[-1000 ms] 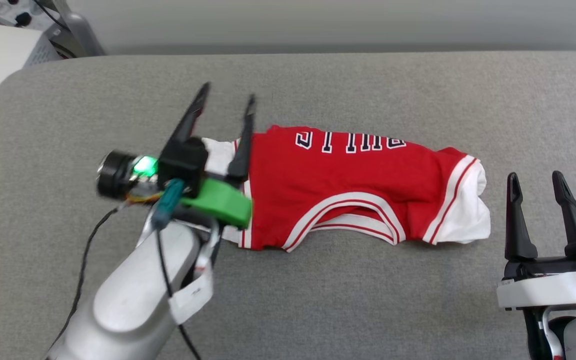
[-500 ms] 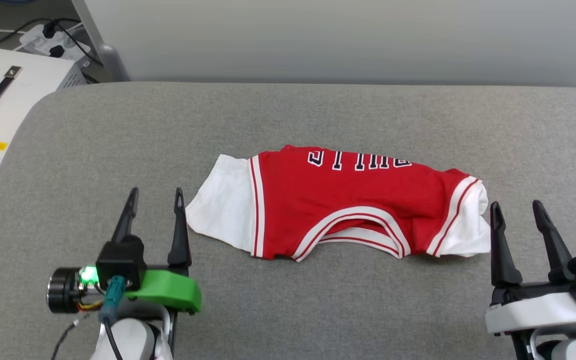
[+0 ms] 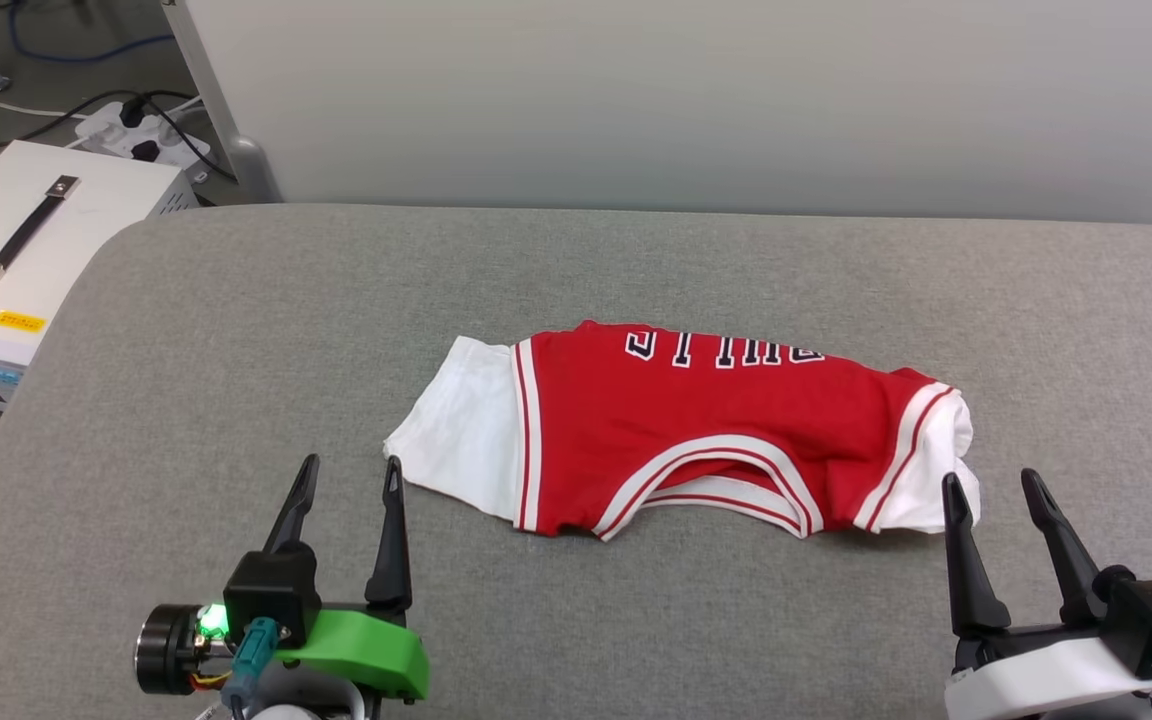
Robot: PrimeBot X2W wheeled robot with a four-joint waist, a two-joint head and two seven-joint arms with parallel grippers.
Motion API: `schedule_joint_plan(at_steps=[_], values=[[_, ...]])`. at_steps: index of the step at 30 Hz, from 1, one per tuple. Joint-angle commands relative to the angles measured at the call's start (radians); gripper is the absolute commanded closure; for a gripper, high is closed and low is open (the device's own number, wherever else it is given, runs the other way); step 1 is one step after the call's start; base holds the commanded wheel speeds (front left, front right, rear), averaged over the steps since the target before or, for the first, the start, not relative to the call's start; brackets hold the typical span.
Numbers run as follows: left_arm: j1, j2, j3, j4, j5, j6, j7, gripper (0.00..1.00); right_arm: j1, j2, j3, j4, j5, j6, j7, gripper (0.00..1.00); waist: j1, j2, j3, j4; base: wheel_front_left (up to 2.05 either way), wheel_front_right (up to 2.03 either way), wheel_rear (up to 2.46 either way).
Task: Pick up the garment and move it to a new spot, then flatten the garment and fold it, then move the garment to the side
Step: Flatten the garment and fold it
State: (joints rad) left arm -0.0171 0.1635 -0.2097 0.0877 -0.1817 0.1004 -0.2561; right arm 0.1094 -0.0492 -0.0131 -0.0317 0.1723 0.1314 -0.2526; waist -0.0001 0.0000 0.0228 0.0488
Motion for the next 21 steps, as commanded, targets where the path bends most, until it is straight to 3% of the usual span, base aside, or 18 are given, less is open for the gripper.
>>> schedule_joint_plan(at_steps=[1, 21], values=[[0.018, -0.011, 0.011, 0.003, 0.014, -0.009, -0.006, 0.0, 0.015, -0.001, 0.003, 0.005, 0.009, -0.001, -0.009, 0.0, 0.0001, 0.0, -0.004, 0.003, 0.0, 0.0, 0.0], [0.029, -0.073, 0.113, 0.034, 0.084, -0.094, -0.006, 0.0, 0.024, -0.001, 0.011, 0.021, 0.006, -0.001, -0.009, 0.0, 0.0001, 0.0, 0.0, 0.007, 0.0, 0.0, 0.0]])
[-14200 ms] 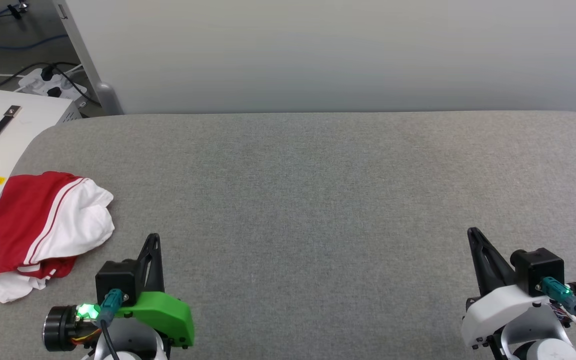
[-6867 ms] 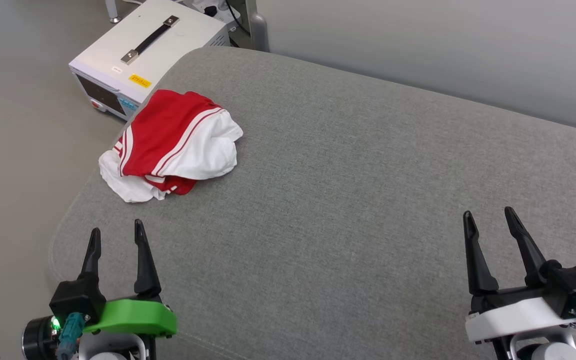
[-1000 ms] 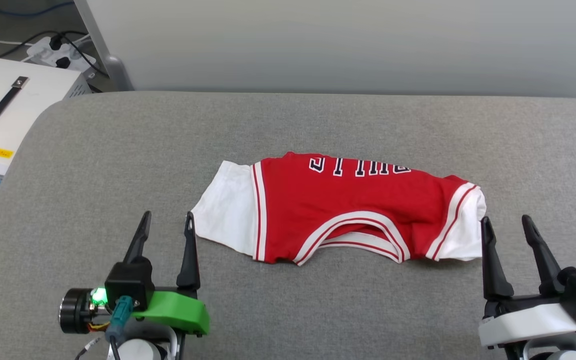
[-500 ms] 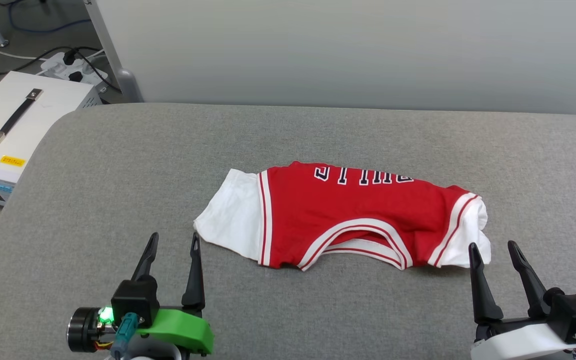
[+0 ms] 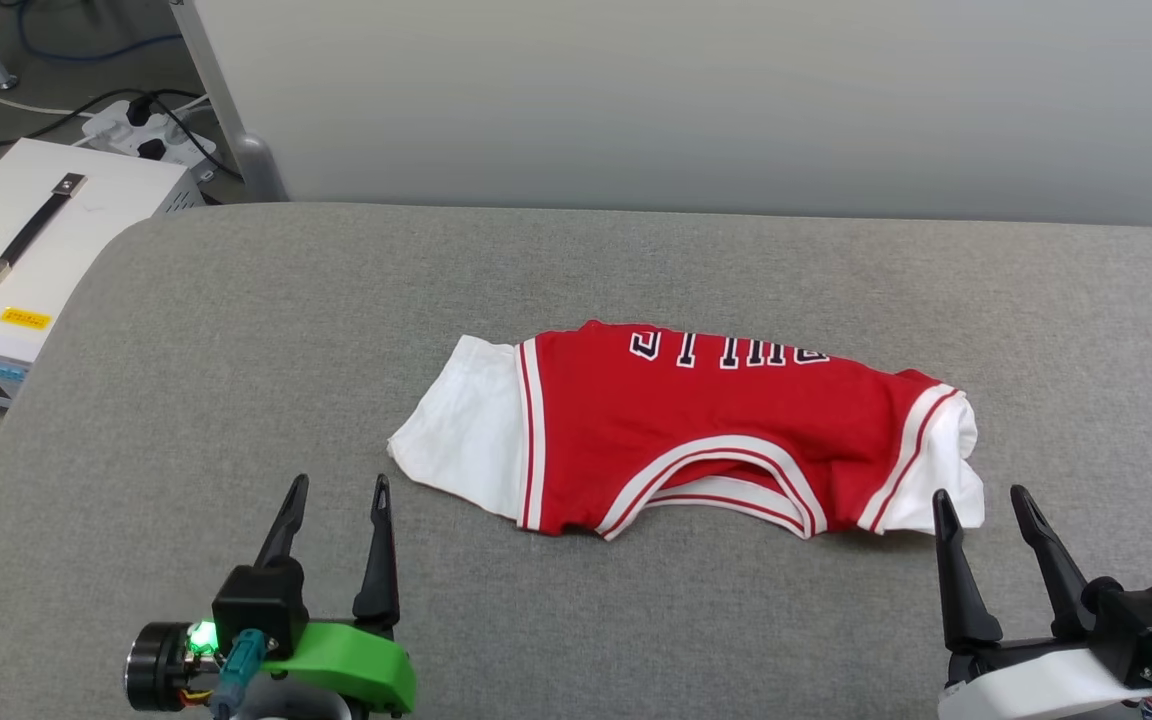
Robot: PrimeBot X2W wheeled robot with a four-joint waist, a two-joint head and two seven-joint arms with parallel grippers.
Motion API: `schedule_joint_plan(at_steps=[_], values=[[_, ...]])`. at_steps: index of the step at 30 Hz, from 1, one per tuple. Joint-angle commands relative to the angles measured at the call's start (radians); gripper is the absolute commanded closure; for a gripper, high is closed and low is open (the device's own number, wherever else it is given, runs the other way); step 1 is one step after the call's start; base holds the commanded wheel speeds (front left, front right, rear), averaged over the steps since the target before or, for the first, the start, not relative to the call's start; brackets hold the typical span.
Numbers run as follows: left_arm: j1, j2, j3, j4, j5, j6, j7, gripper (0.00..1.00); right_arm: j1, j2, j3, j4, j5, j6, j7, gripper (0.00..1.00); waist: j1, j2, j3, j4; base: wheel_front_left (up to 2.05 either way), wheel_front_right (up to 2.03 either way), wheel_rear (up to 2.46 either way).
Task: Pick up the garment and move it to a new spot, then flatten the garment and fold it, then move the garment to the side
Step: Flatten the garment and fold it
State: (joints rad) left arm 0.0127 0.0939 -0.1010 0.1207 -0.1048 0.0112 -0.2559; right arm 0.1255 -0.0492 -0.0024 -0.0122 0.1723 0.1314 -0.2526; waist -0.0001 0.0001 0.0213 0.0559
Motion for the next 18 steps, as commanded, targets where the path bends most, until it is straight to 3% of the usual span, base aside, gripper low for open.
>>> schedule_joint_plan(at_steps=[1, 6, 13, 18], values=[[-0.011, -0.002, 0.01, 0.001, 0.009, -0.009, -0.006, 0.0, 0.007, -0.001, 0.0, 0.001, 0.006, -0.001, -0.009, 0.0, 0.0001, -0.0001, 0.003, 0.001, 0.0, 0.0, 0.0], [-0.115, 0.024, 0.028, 0.024, 0.01, -0.066, -0.006, 0.0, -0.008, -0.001, -0.004, 0.0, 0.0, -0.001, -0.009, 0.0, 0.0001, -0.0001, 0.015, 0.005, 0.0, 0.0, 0.0], [-0.372, 0.118, -0.024, 0.147, 0.017, -0.128, -0.001, 0.0, -0.044, -0.001, 0.001, -0.008, -0.009, -0.001, -0.009, 0.0, 0.0001, -0.0001, 0.055, -0.005, 0.0, 0.0, 0.0], [-0.557, 0.185, -0.108, 0.251, -0.055, -0.141, 0.123, 0.0, -0.063, -0.001, 0.006, -0.016, -0.013, -0.001, -0.009, 0.0, 0.0001, -0.0001, 0.091, -0.022, 0.0, 0.0, 0.0]])
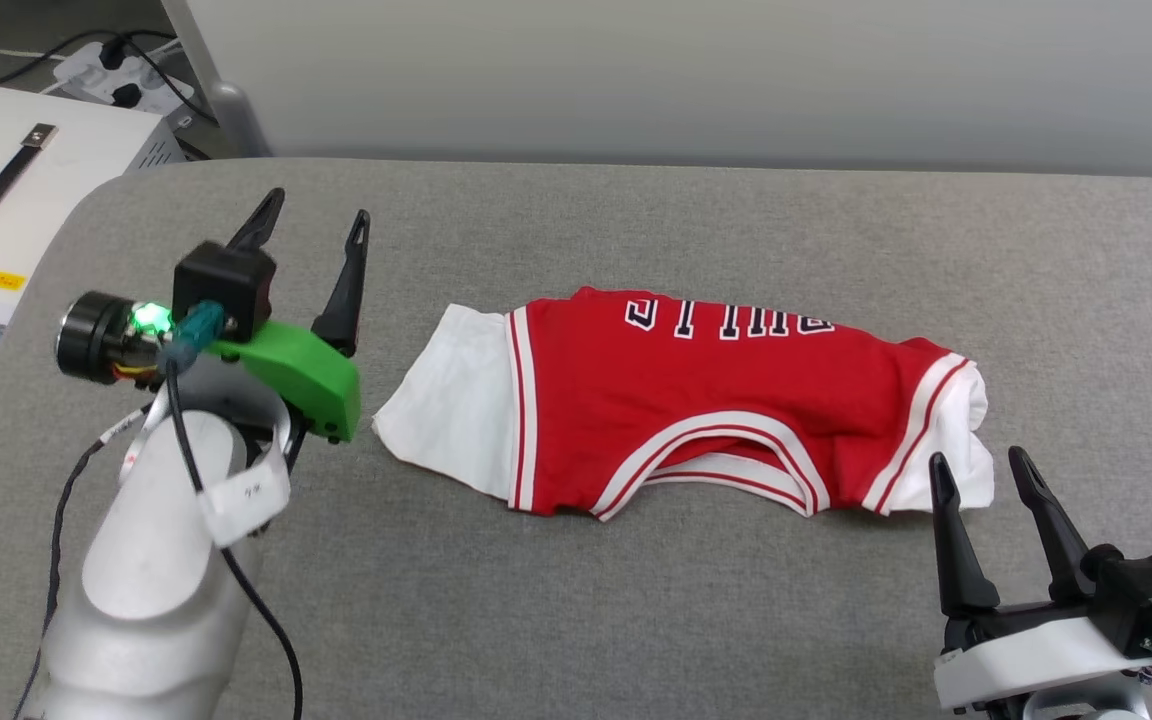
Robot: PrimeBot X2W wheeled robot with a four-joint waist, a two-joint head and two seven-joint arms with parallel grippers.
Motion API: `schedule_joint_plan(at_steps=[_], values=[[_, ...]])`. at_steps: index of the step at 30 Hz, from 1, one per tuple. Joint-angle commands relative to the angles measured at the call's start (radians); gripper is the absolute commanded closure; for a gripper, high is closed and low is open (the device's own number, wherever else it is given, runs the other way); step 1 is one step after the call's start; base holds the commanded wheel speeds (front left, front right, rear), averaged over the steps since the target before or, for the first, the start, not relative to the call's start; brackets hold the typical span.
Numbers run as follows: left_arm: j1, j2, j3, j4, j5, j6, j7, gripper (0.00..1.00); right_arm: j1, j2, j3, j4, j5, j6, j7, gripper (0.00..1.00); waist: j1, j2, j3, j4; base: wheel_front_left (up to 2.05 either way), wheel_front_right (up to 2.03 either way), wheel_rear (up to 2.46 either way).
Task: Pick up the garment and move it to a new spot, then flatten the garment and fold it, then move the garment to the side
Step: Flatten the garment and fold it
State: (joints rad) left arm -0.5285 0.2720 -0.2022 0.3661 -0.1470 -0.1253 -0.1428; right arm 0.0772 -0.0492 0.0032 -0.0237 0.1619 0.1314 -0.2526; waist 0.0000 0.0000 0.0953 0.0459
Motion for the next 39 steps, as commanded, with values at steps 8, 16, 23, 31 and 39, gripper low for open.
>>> schedule_joint_plan(at_steps=[8, 16, 23, 31, 39], values=[[-0.252, 0.179, -0.345, 0.078, -0.362, -0.005, 0.525, 0.0, -0.052, -0.001, 0.0, -0.012, -0.006, -0.001, -0.009, 0.0, 0.0, 0.0, 0.089, -0.038, 0.0, 0.0, 0.0], [-0.336, 0.293, -0.561, 0.084, -0.592, -0.005, 0.789, 0.0, -0.089, -0.001, 0.004, -0.018, -0.005, -0.001, -0.009, 0.0, 0.0, 0.0, 0.153, -0.069, 0.0, 0.0, 0.0], [-0.346, 0.318, -0.658, 0.162, -0.699, -0.005, 0.852, 0.0, -0.12, -0.001, 0.006, -0.019, -0.004, -0.001, -0.009, 0.0, 0.0, 0.0, 0.201, -0.094, 0.0, 0.0, 0.0], [-0.319, 0.29, -0.758, 0.239, -0.78, -0.005, 0.854, 0.66, -0.135, -0.001, 0.006, -0.018, 0.0, -0.001, -0.009, 0.0, 0.0, 0.0, 0.228, -0.103, 0.0, 0.0, 0.0], [-0.353, 0.329, -0.797, 0.242, -0.833, -0.005, 0.724, 1.0, -0.134, -0.001, -0.001, -0.012, -0.005, -0.001, -0.009, 0.0, 0.0, 0.0, 0.209, -0.09, 0.0, 0.0, 0.0]])
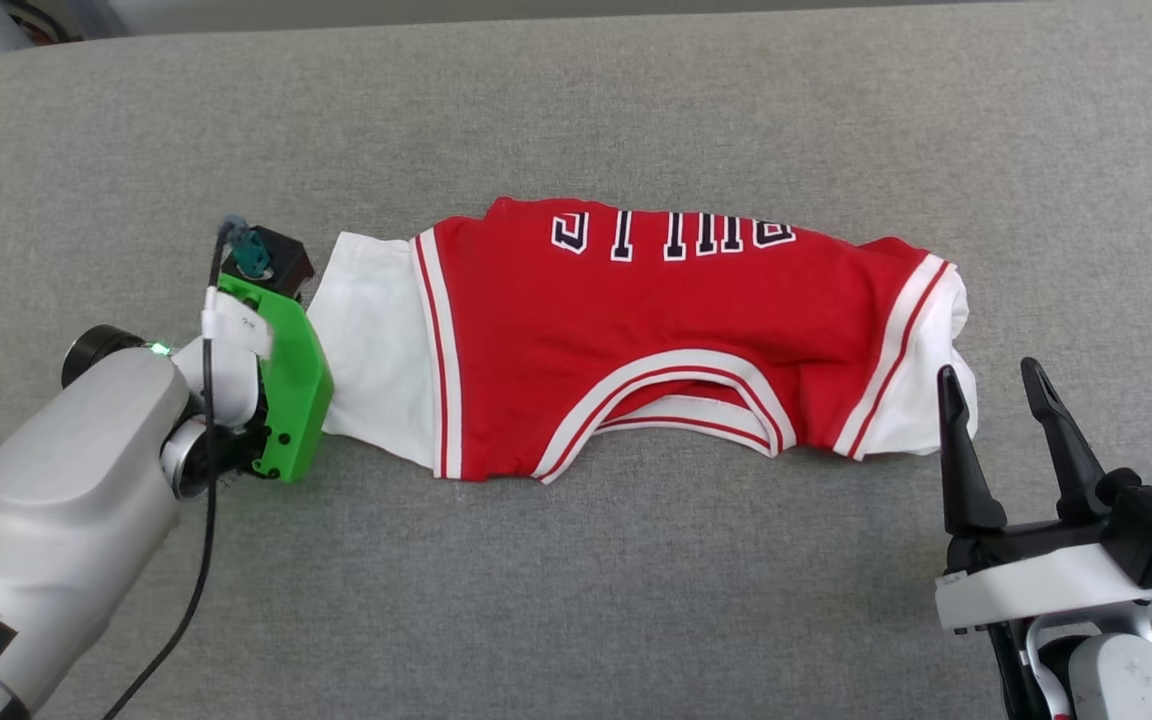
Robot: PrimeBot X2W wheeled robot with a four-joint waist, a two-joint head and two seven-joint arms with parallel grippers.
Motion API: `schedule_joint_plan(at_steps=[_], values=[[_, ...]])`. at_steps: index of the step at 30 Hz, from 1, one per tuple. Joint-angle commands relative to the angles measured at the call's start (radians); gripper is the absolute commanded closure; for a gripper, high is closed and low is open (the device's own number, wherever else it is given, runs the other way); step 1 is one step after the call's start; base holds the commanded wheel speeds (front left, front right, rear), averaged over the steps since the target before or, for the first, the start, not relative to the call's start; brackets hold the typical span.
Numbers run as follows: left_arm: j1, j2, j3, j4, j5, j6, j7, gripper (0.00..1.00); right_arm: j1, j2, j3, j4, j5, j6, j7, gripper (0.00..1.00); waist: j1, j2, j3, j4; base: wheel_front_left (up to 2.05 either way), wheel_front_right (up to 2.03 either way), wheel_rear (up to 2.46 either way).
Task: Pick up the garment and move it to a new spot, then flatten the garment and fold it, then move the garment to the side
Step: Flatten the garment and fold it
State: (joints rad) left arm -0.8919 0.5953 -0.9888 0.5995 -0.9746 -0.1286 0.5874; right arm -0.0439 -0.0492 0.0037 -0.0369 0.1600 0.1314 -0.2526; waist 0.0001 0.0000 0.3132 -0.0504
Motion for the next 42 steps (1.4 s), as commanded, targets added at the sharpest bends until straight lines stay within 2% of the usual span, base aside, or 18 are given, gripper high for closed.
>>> schedule_joint_plan(at_steps=[1, 4, 5, 6, 10, 13, 14, 15, 22, 28, 33, 36, 39, 41, 42], values=[[0.008, 0.017, -0.009, 0.01, -0.012, -0.002, -0.021, 1.0, -0.009, -0.001, -0.004, 0.001, -0.004, -0.001, -0.009, 0.0, -0.0001, 0.0, -0.015, 0.009, 0.0, 0.0, 0.0], [0.005, 0.062, -0.002, 0.025, -0.027, -0.002, -0.058, 1.0, 0.004, -0.001, -0.006, 0.003, -0.006, -0.001, -0.009, 0.0, -0.0001, 0.0, -0.032, 0.02, 0.0, 0.0, 0.0], [0.013, 0.1, 0.005, 0.05, -0.039, -0.002, -0.081, 1.0, 0.014, -0.001, -0.006, 0.003, -0.008, -0.001, -0.009, 0.0, -0.0001, 0.0, -0.045, 0.028, 0.0, 0.0, 0.0], [0.018, 0.113, 0.005, 0.062, -0.038, -0.002, -0.087, 1.0, 0.016, -0.001, -0.005, 0.003, -0.009, -0.001, -0.009, 0.0, -0.0001, 0.0, -0.048, 0.03, 0.0, 0.0, 0.0], [0.037, 0.136, -0.003, 0.105, -0.027, 0.0, -0.107, 1.0, 0.023, -0.001, -0.005, 0.002, -0.012, -0.001, -0.009, 0.0, -0.0001, 0.0, -0.055, 0.036, 0.0, 0.0, 0.0], [0.053, 0.129, -0.01, 0.132, -0.015, 0.007, -0.138, 1.0, 0.025, -0.001, -0.006, 0.003, -0.015, -0.001, -0.009, 0.0, -0.0001, 0.0, -0.06, 0.038, 0.0, 0.0, 0.0], [0.061, 0.119, -0.006, 0.14, -0.016, 0.012, -0.161, 0.8, 0.027, -0.001, -0.008, 0.003, -0.018, -0.001, -0.009, 0.0, -0.0001, 0.0, -0.063, 0.038, 0.0, 0.0, 0.0], [0.065, 0.108, -0.003, 0.144, -0.011, 0.017, -0.196, 0.0, 0.028, -0.001, -0.011, 0.003, -0.02, -0.001, -0.009, 0.0, -0.0001, 0.0, -0.068, 0.039, 0.0, 0.0, 0.0], [0.102, 0.04, 0.063, 0.136, 0.023, 0.106, -0.539, 0.0, 0.04, -0.006, -0.056, -0.006, -0.042, -0.001, -0.009, 0.0, -0.0001, 0.0, -0.128, 0.05, 0.0, 0.0, 0.0], [0.168, -0.002, 0.122, 0.03, 0.04, 0.207, -0.788, 0.0, 0.033, -0.05, -0.097, -0.034, -0.051, -0.001, -0.009, 0.0, -0.0001, 0.0, -0.177, 0.081, 0.0, 0.0, 0.0], [0.247, -0.013, 0.193, -0.114, 0.111, 0.31, -0.847, 0.0, -0.019, -0.118, -0.115, -0.052, -0.051, -0.001, -0.009, 0.0, -0.0001, 0.0, -0.193, 0.108, 0.0, 0.0, 0.0], [0.358, -0.04, 0.334, -0.306, 0.257, 0.406, -0.849, 0.0, -0.079, -0.178, -0.11, -0.039, -0.03, -0.001, -0.009, 0.0, -0.0001, 0.0, -0.188, 0.125, 0.0, 0.0, 0.0], [0.46, -0.077, 0.437, -0.41, 0.352, 0.452, -0.849, 0.0, -0.117, -0.241, -0.067, 0.014, 0.0, -0.001, -0.009, 0.0, -0.0001, 0.0, -0.184, 0.132, 0.0, 0.0, 0.0], [0.561, -0.12, 0.527, -0.469, 0.445, 0.465, -0.849, 0.0, -0.171, -0.328, 0.008, 0.08, 0.056, -0.001, 0.014, 0.0, -0.0001, 0.0, -0.181, 0.137, 0.0, 0.0, 0.0], [0.586, -0.132, 0.549, -0.477, 0.469, 0.465, -0.849, 0.0, -0.186, -0.349, 0.036, 0.087, 0.076, -0.001, 0.038, 0.0, -0.0001, 0.0, -0.18, 0.137, 0.0, 0.0, 0.0]])
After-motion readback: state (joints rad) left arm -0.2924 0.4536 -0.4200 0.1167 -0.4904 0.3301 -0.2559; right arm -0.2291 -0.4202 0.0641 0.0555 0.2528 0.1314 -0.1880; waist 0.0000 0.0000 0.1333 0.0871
